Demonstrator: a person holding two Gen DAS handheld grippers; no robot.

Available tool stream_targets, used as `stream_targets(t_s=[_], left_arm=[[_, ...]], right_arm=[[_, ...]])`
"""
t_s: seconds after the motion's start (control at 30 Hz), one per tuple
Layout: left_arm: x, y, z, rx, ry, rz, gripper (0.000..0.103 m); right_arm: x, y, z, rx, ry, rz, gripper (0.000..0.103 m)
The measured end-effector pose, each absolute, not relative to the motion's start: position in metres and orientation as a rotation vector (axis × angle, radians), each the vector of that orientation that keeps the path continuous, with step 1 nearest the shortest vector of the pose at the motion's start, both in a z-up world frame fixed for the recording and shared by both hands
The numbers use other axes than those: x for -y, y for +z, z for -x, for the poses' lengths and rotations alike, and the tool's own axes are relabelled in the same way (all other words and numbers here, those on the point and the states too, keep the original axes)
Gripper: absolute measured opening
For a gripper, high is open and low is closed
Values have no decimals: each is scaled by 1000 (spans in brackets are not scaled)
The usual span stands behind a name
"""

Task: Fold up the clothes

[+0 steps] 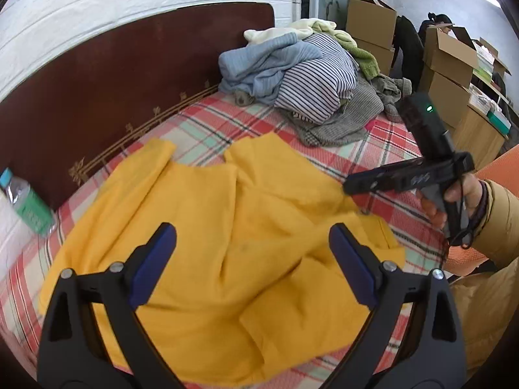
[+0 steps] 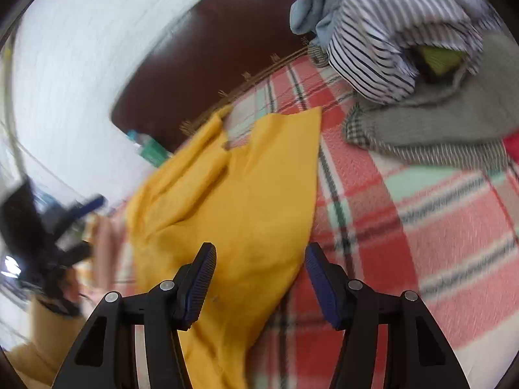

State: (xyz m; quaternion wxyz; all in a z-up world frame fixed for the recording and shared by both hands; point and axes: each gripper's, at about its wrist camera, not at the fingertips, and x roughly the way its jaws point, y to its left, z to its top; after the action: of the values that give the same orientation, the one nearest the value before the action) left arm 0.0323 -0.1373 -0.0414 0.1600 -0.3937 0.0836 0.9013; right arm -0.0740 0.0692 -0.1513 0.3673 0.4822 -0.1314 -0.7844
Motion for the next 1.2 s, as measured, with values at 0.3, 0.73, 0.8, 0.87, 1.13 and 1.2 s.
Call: stream_targets(t_s=[0.3, 0.73, 0.8, 0.87, 1.13, 1.2], left_arm=[[121, -52, 13, -246, 2448, 1130, 96], [94, -77, 97, -92, 2201, 1124, 86], [92, -88, 108, -78, 2180, 1190, 25], [93, -95, 111, -83, 2199, 1217, 11], [119, -77, 105, 21, 2366, 1166, 10], [126, -70, 102, 44, 2395, 1156, 10]], right_arm=[[-39, -116, 115, 222, -1979, -1109, 4], [10, -46, 165, 168, -1801, -909, 5], [17, -50, 168, 165, -1784, -932, 8], [12, -55, 167, 177, -1810, -947, 12], [-70, -110, 100, 308, -1858, -1068, 73], [-71, -134, 65, 281, -1806, -1144, 74]])
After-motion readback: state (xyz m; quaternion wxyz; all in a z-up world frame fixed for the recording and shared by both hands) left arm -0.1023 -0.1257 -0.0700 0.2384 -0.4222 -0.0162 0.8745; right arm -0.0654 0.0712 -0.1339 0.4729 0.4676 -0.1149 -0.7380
